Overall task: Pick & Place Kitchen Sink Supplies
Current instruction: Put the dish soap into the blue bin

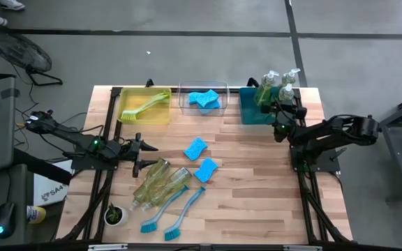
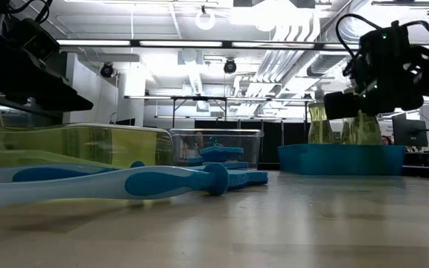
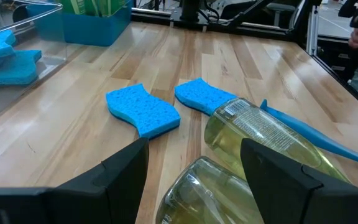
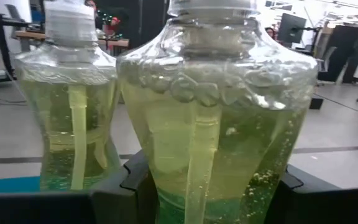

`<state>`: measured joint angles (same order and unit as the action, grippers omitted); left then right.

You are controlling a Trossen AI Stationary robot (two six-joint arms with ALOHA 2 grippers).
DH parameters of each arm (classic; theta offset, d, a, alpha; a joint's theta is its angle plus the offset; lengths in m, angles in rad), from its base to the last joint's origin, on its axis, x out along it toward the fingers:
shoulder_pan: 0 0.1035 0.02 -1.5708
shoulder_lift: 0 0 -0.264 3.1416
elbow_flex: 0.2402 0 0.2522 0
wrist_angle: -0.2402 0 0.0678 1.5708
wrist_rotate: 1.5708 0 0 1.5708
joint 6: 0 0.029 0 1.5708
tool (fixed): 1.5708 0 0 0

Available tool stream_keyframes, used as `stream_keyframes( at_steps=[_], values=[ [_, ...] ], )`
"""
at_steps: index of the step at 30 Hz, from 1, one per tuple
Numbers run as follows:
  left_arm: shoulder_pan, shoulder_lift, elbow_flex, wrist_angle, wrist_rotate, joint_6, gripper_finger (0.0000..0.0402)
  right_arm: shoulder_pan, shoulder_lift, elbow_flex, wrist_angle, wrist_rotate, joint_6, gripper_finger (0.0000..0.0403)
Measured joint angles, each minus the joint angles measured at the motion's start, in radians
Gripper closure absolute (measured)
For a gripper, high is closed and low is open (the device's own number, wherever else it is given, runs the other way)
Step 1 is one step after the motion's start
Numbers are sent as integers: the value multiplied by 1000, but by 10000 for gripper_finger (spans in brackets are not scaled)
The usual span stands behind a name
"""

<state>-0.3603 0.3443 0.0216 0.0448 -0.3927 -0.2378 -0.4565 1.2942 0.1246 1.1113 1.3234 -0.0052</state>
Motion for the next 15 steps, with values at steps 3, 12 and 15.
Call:
stream_keyframes(
  at_steps=[3, 12, 15],
  values=[
    [0, 0, 0, 0, 0, 0, 151, -31, 0, -23, 22, -16, -19, 232],
    [0, 0, 0, 0, 0, 0, 151, -142, 0, -44, 43, -133, -13, 232],
    [0, 0, 0, 0, 0, 0, 151, -188, 0, -44, 42, -227, -12, 232]
  ],
)
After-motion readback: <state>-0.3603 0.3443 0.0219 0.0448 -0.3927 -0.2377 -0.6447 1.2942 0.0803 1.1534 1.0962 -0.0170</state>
